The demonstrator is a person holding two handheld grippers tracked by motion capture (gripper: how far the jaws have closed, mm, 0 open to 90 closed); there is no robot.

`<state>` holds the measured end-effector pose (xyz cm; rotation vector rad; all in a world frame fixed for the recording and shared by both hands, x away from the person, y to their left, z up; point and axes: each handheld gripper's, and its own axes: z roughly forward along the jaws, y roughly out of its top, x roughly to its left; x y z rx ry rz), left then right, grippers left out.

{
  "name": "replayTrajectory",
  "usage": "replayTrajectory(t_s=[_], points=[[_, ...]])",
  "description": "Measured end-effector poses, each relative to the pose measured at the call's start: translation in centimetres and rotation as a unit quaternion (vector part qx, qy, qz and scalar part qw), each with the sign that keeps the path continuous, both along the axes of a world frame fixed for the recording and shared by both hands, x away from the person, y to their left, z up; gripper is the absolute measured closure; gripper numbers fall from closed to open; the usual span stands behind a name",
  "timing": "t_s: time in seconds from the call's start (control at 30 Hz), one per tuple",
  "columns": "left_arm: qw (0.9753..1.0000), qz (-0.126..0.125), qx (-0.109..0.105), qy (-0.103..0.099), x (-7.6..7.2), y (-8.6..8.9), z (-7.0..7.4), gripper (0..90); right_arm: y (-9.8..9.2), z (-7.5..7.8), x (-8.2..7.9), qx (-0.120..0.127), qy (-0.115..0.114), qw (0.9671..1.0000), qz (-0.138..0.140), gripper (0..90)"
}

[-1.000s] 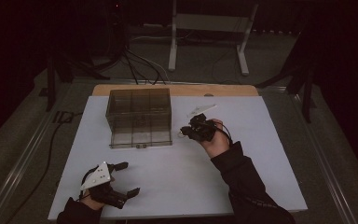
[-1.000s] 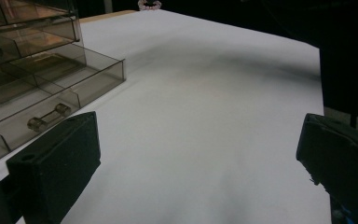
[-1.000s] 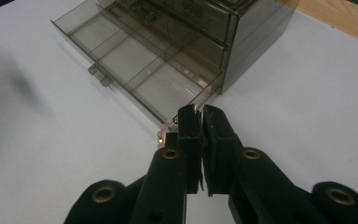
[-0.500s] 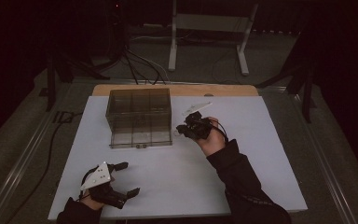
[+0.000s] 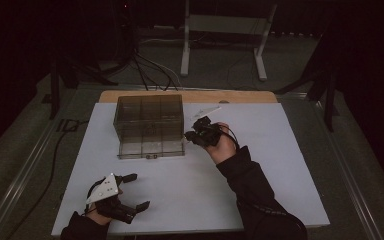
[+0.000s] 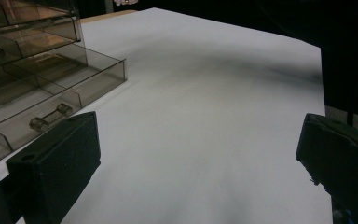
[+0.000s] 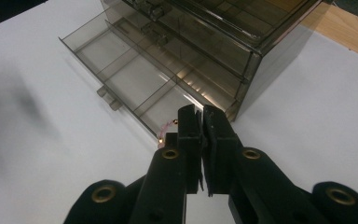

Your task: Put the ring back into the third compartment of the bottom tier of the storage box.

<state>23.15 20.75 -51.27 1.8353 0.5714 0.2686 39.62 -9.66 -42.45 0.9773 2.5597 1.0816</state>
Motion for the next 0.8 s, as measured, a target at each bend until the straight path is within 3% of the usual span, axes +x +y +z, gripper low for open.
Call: replayTrajectory(t_s=[0.8], points=[[1.0000,-0.001,-0.006,0.001,0.0,0.1,0.0,0.6,2.5,-1.2,1.5,-0.003,0.010,0.9999,-0.001,86.3]])
